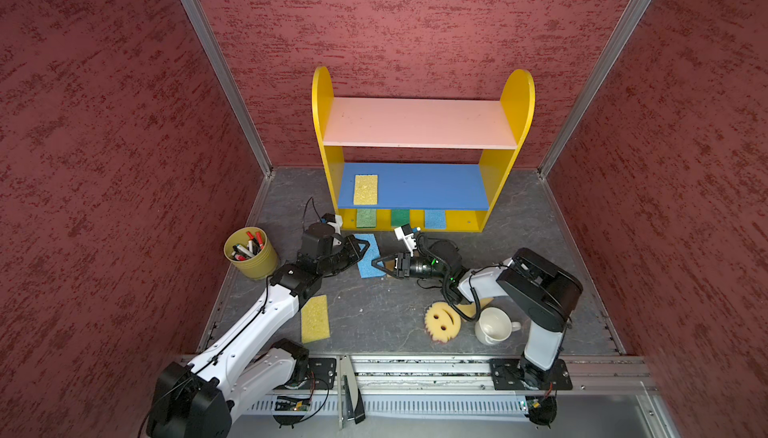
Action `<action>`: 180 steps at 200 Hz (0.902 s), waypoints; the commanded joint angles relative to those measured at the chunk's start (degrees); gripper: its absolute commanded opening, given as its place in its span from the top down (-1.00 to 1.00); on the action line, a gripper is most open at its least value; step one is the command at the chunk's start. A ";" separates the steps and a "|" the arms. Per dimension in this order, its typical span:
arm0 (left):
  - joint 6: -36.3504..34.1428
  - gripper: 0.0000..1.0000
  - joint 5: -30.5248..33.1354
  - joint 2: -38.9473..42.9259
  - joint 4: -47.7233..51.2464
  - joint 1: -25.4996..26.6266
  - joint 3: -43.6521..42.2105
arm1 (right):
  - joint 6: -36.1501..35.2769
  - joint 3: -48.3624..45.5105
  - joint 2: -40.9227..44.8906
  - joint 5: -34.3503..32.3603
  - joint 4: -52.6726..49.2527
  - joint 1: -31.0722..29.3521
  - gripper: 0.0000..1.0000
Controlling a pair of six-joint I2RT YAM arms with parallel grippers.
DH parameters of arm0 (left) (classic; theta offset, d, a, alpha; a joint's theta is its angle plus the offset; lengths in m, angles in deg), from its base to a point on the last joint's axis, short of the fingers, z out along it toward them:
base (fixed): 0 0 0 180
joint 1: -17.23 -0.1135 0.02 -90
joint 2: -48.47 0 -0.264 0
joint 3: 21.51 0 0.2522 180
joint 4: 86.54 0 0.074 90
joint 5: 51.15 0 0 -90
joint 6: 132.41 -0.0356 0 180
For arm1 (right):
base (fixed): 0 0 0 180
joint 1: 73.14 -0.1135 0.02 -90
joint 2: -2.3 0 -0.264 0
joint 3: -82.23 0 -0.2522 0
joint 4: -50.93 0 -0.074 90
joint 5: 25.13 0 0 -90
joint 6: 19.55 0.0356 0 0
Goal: Place and organize the cleaning sponges onto the shelf
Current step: 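Grasp the blue sponge with the right gripper and lift it, then carry the blue sponge to the shelf opening beside the yellow sponge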
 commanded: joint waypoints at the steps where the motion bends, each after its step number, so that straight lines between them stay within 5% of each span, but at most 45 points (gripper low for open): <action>1: -0.64 0.75 0.93 -0.98 -1.94 -0.89 1.48 | 2.19 -0.15 -0.42 3.27 4.84 -0.61 0.20; 44: -0.68 0.76 1.17 -0.19 -1.84 -1.51 1.31 | 0.80 -0.48 -0.28 2.98 2.80 -0.56 0.36; 76: -1.21 0.71 1.24 0.87 -0.48 -2.07 1.65 | -1.40 -1.07 1.27 0.99 -0.69 -0.33 0.67; 92: -1.39 0.41 1.07 1.44 -0.16 -2.13 1.67 | -4.63 -1.14 3.44 -1.00 -6.13 -0.12 0.83; 125: -2.19 -0.54 1.87 3.55 1.08 -2.17 1.85 | -17.40 1.96 11.24 -10.29 -31.28 -0.08 1.00; 157: -5.80 -0.73 12.14 9.40 10.48 -2.54 5.48 | -28.11 6.76 18.61 -24.89 -55.52 0.51 1.00; 180: -7.64 -0.80 18.59 14.39 14.94 -2.89 6.84 | -31.69 8.38 22.06 -30.19 -63.13 2.49 1.00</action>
